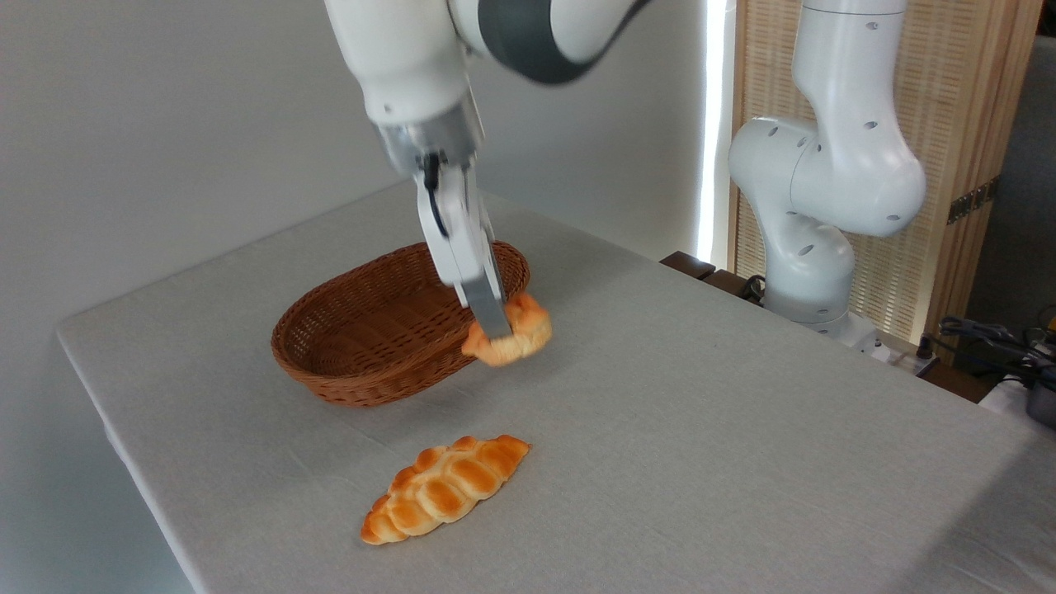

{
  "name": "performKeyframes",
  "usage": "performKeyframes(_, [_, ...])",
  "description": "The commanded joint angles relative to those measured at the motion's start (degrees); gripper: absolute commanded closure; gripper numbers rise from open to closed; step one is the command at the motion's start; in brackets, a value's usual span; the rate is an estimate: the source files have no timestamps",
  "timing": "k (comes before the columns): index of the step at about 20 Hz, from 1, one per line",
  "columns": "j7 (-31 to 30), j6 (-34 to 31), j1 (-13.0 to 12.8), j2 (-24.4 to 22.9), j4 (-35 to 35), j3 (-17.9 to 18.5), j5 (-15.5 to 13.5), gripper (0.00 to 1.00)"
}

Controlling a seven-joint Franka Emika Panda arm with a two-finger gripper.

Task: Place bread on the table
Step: 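Lift the bun out over the basket rim and carry it beside the basket, then lower the bun onto the table and open the gripper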

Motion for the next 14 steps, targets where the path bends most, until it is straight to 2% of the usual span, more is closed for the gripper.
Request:
performKeyframes(1, [0.66,6.30,-0.41,-1.19,-7.34,0.24,2.91,0.67])
performKeyframes(3, [0.66,9.63,-0.41,-1.19,-9.98,0.24,3.53,0.65])
performKeyframes(6, [0.66,9.91,-0.41,-1.19,-10.34,0.24,3.53,0.61])
performKeyframes(7, [0.74,9.82,-0.41,-1.19,-10.34,0.24,3.53,0.55])
performKeyframes(10, [0.74,9.65,-0.41,-1.19,-10.34,0.33,3.62,0.44])
performKeyframes(11, [0.66,9.65,-0.41,-1.19,-10.34,0.33,3.53,0.31])
performKeyframes(14, [0.66,9.82,-0.41,-1.19,-10.34,0.33,3.62,0.14])
